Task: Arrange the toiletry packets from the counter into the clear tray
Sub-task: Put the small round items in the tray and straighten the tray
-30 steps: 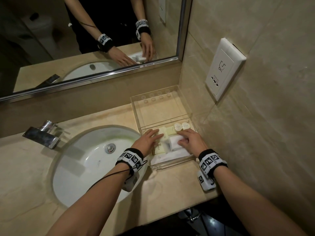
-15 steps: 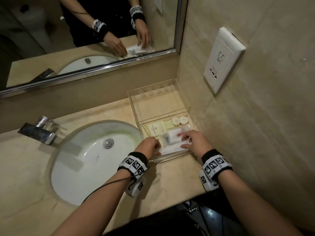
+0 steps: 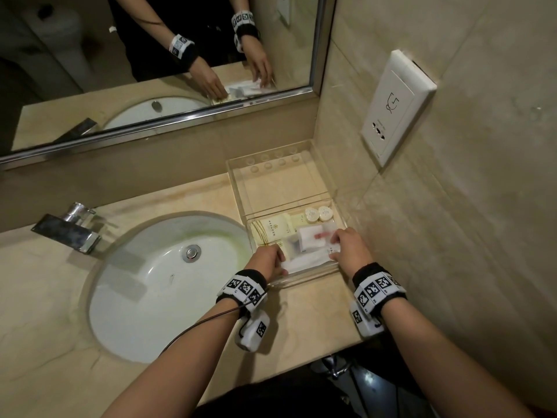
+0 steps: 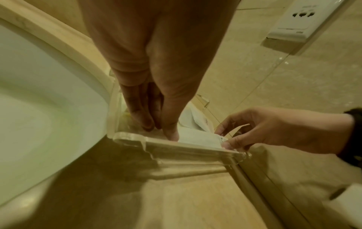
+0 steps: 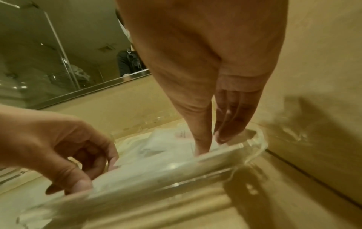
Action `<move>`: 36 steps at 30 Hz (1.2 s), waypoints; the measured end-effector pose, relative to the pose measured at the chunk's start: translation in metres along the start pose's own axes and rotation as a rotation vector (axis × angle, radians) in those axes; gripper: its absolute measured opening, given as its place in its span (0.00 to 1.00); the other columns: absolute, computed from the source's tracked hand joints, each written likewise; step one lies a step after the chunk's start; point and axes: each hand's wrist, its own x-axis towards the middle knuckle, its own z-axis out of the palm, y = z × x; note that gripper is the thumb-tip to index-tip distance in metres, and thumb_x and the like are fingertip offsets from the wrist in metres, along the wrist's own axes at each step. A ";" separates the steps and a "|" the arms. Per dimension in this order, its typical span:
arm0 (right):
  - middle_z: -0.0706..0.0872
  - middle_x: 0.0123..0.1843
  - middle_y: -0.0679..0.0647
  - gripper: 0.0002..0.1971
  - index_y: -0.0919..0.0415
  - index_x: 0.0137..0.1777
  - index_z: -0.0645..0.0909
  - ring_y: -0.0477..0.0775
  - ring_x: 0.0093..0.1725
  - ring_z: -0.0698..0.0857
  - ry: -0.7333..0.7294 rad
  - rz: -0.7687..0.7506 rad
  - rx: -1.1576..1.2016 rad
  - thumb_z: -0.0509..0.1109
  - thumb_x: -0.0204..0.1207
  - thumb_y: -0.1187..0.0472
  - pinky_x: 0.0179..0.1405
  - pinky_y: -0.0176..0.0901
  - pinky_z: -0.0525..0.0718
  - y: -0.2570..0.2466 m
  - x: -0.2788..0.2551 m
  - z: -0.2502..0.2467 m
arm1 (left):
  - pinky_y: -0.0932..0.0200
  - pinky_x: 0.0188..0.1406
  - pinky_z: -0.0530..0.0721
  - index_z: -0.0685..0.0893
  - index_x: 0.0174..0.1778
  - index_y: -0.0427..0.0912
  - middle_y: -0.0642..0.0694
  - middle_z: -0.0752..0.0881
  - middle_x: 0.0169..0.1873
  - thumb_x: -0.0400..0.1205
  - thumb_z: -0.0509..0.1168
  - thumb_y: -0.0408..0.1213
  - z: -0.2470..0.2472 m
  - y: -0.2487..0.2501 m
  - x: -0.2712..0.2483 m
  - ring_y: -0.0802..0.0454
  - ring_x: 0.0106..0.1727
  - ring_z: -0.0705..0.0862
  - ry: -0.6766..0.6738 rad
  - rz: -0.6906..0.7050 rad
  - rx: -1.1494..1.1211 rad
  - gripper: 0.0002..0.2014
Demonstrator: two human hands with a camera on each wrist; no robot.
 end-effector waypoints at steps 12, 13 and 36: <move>0.81 0.70 0.50 0.25 0.53 0.72 0.79 0.51 0.58 0.81 -0.023 -0.334 0.003 0.76 0.74 0.59 0.64 0.48 0.80 -0.028 0.015 -0.003 | 0.59 0.47 0.79 0.81 0.49 0.42 0.49 0.78 0.45 0.74 0.73 0.33 -0.010 -0.016 -0.006 0.50 0.43 0.79 0.215 0.136 0.053 0.11; 0.82 0.68 0.49 0.24 0.52 0.70 0.80 0.52 0.59 0.80 -0.021 -0.338 -0.018 0.76 0.74 0.60 0.63 0.47 0.79 -0.027 0.015 -0.001 | 0.61 0.48 0.79 0.82 0.51 0.41 0.49 0.78 0.47 0.75 0.72 0.32 -0.010 -0.016 -0.006 0.51 0.44 0.79 0.221 0.154 0.063 0.11; 0.83 0.66 0.53 0.17 0.60 0.67 0.82 0.48 0.53 0.84 0.124 -0.299 0.215 0.72 0.78 0.65 0.50 0.23 0.78 -0.032 0.030 -0.015 | 0.58 0.43 0.76 0.79 0.45 0.42 0.46 0.80 0.44 0.78 0.68 0.35 -0.020 -0.031 -0.012 0.48 0.45 0.79 0.392 0.141 0.068 0.05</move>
